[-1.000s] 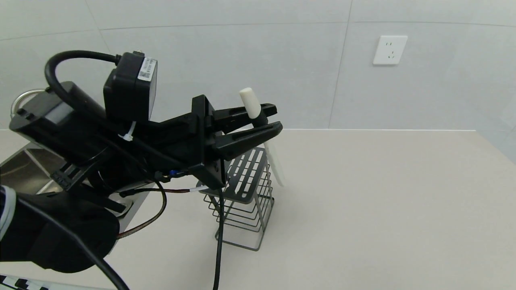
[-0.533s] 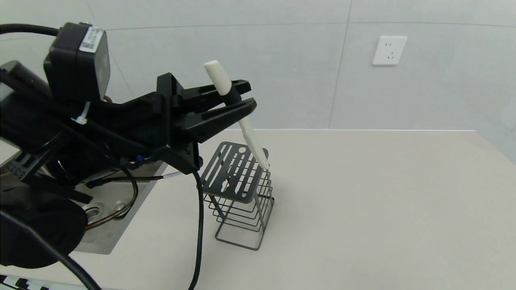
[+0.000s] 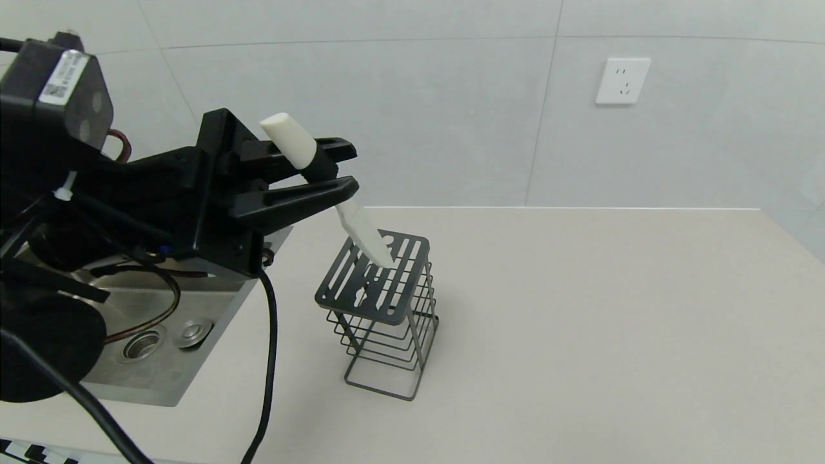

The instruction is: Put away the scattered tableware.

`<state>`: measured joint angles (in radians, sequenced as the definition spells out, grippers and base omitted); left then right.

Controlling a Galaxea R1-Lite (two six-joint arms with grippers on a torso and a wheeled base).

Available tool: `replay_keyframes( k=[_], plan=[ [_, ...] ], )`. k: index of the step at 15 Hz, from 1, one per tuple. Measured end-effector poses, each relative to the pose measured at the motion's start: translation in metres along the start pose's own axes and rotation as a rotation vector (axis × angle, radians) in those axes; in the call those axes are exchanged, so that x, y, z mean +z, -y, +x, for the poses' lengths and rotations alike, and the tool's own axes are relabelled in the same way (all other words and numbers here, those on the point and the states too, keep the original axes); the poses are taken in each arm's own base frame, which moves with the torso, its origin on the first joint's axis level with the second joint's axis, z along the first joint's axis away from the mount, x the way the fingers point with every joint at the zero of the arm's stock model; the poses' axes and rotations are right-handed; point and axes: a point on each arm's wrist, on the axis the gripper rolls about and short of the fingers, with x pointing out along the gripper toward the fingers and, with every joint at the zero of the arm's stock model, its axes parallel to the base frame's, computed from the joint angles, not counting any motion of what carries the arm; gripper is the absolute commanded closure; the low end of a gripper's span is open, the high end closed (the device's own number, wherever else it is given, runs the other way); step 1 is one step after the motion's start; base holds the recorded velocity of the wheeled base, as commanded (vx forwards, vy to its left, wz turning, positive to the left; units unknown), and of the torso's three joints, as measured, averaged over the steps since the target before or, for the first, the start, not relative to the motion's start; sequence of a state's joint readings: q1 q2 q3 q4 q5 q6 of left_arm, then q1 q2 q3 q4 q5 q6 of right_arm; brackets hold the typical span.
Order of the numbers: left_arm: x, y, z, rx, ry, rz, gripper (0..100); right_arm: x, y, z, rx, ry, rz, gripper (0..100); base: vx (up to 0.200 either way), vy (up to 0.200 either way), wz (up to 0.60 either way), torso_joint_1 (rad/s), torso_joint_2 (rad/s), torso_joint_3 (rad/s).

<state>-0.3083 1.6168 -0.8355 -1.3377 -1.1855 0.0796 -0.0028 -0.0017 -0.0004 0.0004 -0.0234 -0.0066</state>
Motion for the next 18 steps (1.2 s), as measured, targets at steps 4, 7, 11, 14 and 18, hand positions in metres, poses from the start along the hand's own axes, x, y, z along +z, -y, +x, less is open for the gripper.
replay_keyframes(
  k=[4,7,11,14,18],
  plan=[
    [-0.015,-0.018,0.008,-0.023,0.005,-0.012,100,0.000,0.000,0.000,0.000,-0.001,0.001,100,0.000,0.000,0.00,0.000,0.00,0.000],
    [-0.031,-0.024,0.013,-0.088,0.003,-0.057,100,0.000,0.000,0.000,0.000,-0.002,0.011,100,0.000,0.000,0.00,0.000,0.00,0.000],
    [-0.032,-0.032,0.015,-0.134,0.008,-0.070,100,0.000,0.000,0.000,0.000,-0.003,0.012,100,0.000,0.000,0.00,0.000,0.00,0.000],
    [-0.029,-0.046,0.014,-0.129,0.011,-0.050,100,0.000,0.000,0.000,0.000,-0.003,0.012,100,0.000,0.000,0.00,0.000,0.00,0.000],
    [-0.041,-0.059,0.012,-0.168,0.002,-0.044,100,0.000,0.000,0.000,0.001,-0.003,0.012,100,0.000,0.000,0.00,0.000,0.00,0.000]
  ],
)
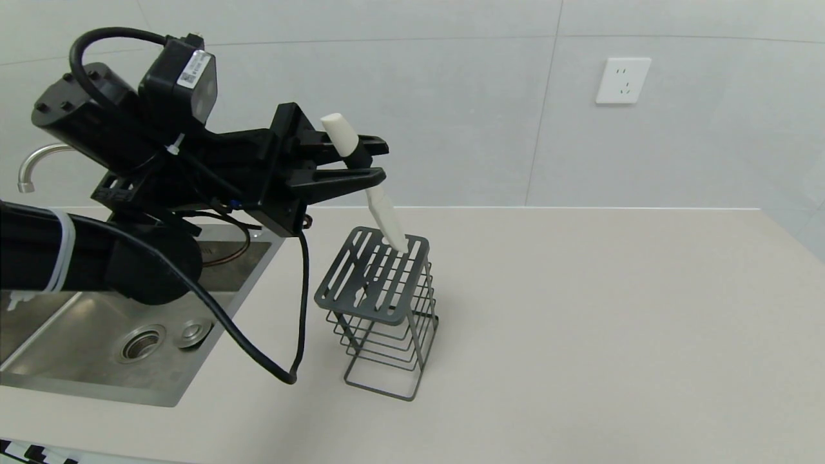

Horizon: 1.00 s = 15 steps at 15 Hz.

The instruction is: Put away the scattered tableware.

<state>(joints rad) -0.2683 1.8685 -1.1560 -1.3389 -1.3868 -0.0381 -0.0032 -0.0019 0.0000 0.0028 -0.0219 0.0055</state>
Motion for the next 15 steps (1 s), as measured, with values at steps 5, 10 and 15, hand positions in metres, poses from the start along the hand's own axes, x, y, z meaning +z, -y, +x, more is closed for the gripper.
replay_keyframes(
  k=[5,10,15],
  plan=[
    [-0.009,-0.001,0.004,-0.006,0.003,-0.019,100,0.000,0.000,0.000,0.001,0.000,0.000,100,0.000,0.000,0.00,0.000,0.00,0.000],
    [-0.015,-0.001,0.004,-0.004,0.001,-0.031,100,0.000,0.000,0.000,0.000,0.000,-0.001,100,0.000,0.000,0.00,0.000,0.00,0.000],
    [-0.019,-0.001,0.004,-0.002,-0.001,-0.038,100,0.000,0.000,0.000,0.001,-0.001,-0.001,100,0.000,0.000,0.00,0.000,0.00,0.000]
  ],
)
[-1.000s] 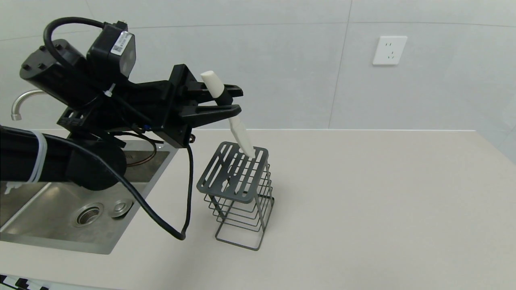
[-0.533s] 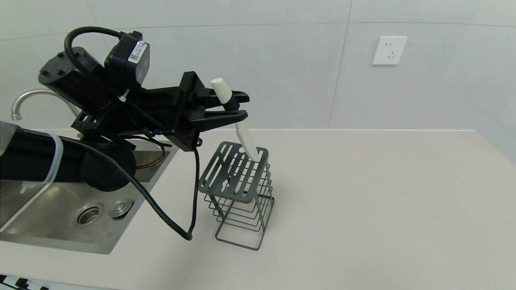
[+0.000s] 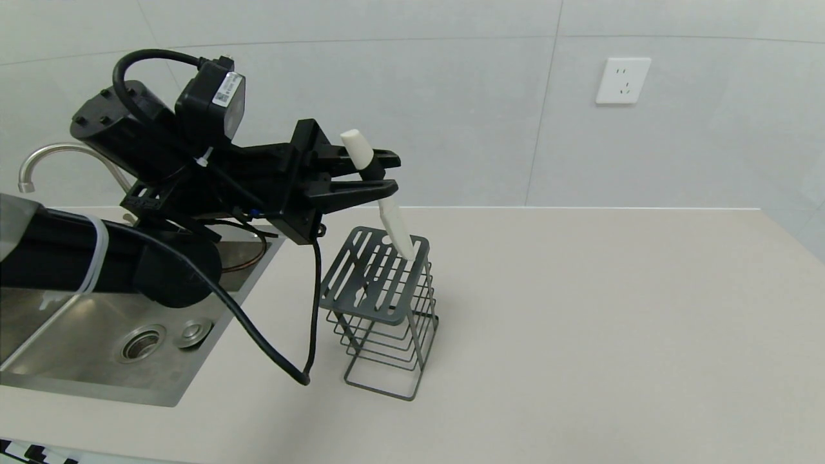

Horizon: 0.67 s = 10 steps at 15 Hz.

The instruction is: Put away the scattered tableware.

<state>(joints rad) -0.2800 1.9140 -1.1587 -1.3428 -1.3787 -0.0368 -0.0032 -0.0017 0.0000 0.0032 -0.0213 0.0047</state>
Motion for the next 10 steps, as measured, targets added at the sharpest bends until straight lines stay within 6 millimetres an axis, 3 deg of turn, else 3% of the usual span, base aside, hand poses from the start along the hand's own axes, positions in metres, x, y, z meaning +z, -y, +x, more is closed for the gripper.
replay_keyframes(
  k=[10],
  plan=[
    [-0.0092,0.0083,0.0036,-0.011,-0.001,-0.043,100,0.0000,0.0000,0.0000,0.000,0.000,0.000,100,0.000,0.000,0.00,0.000,0.00,0.000]
  ],
)
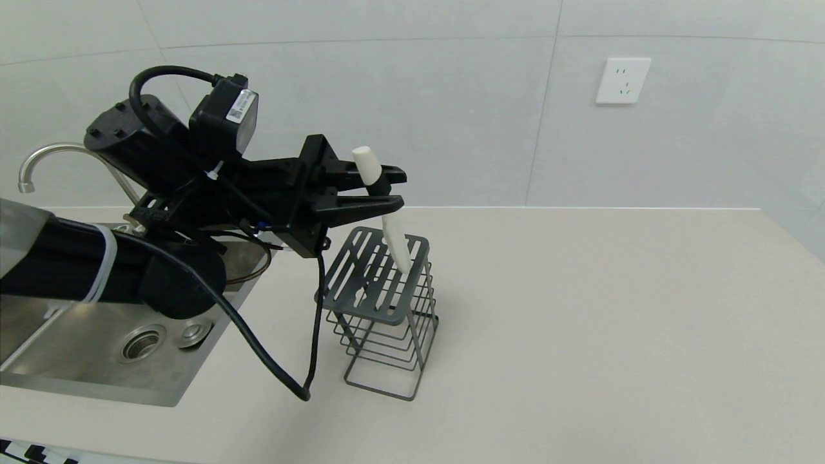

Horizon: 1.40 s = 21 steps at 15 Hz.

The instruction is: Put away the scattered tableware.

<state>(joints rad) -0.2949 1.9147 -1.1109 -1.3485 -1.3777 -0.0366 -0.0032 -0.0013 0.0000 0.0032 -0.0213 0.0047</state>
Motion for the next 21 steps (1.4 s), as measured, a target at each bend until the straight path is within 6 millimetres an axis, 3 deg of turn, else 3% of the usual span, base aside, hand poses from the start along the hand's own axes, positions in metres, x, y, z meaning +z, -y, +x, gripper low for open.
replay_keyframes(
  k=[21],
  plan=[
    [-0.041,0.020,-0.003,0.001,-0.018,-0.093,100,0.000,0.000,0.000,0.000,0.000,0.000,100,0.000,0.000,0.00,0.000,0.00,0.000]
  ],
)
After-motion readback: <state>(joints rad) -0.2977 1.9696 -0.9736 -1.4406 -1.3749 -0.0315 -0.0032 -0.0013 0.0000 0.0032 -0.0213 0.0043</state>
